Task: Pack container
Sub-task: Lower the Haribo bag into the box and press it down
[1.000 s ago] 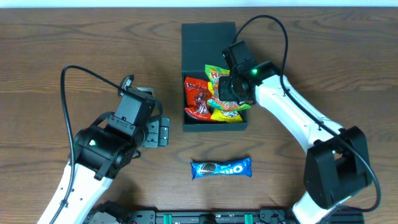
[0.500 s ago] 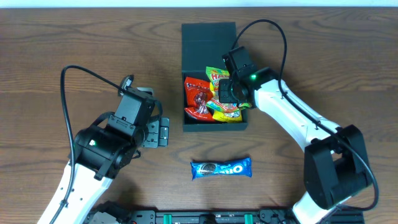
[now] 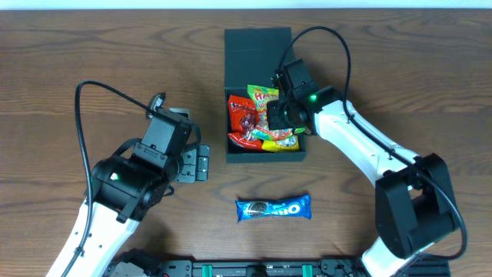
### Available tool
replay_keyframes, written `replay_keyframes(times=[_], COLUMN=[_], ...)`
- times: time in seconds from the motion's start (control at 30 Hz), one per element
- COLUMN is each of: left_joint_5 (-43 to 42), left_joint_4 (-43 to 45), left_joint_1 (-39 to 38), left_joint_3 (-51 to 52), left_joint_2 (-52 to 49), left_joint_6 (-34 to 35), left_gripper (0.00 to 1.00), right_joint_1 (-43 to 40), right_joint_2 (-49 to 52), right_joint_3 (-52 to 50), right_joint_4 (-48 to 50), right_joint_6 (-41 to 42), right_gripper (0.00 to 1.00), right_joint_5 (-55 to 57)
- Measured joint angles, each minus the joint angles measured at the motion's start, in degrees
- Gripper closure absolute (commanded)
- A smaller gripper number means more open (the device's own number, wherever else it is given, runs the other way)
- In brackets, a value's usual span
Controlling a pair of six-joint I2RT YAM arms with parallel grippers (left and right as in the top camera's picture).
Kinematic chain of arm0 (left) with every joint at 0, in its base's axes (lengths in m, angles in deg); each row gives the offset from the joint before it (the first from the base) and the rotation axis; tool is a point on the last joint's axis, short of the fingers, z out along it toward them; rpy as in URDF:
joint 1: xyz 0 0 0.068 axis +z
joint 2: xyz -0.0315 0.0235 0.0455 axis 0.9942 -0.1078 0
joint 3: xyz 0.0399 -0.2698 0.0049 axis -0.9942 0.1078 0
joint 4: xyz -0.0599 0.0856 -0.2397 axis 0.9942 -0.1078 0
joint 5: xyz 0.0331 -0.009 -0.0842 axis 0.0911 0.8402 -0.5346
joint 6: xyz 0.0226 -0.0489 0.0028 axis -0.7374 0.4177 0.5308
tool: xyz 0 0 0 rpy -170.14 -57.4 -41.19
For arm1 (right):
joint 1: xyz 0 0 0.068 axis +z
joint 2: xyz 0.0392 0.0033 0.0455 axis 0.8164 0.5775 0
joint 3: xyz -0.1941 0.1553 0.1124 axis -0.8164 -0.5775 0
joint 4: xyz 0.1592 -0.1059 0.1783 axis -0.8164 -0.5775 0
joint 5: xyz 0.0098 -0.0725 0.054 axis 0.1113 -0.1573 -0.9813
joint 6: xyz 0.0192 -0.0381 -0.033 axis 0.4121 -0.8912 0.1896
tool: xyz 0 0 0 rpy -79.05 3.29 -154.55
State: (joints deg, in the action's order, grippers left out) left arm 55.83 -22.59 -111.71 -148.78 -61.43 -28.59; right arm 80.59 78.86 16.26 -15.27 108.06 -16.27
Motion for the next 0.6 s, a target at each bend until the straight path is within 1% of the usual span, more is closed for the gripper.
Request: replay_keyframes(times=[0.03, 0.07, 0.1, 0.13, 0.47, 0.6], left_joint_5=[0.0, 0.0, 0.0, -0.02, 0.0, 0.0], left_joint_4=[0.0, 0.0, 0.0, 0.0, 0.0, 0.0], left_joint_1=[0.0, 0.0, 0.0, 0.0, 0.0, 0.0], left_joint_3=[0.0, 0.0, 0.0, 0.0, 0.0, 0.0], left_joint_2=[0.0, 0.0, 0.0, 0.0, 0.0, 0.0], left_joint_6=[-0.02, -0.02, -0.02, -0.02, -0.02, -0.02], left_gripper=[0.05, 0.05, 0.05, 0.05, 0.05, 0.04], right_joint_1=[0.0, 0.0, 0.0, 0.0, 0.46, 0.46], right_joint_2=[0.0, 0.0, 0.0, 0.0, -0.13, -2.21], right_joint_3=[0.0, 0.0, 0.0, 0.0, 0.5, 1.84], right_joint_4=[-0.39, -0.66, -0.9, -0.98, -0.85, -1.29], right_joint_6=[-0.46, -0.55, -0.83, -0.94, -1.7, -1.66], right_gripper=[0.72, 0.34, 0.03, 0.01, 0.01, 0.01], right_joint_5=[-0.11, -0.2, -0.35, -0.66, -1.62, -1.18])
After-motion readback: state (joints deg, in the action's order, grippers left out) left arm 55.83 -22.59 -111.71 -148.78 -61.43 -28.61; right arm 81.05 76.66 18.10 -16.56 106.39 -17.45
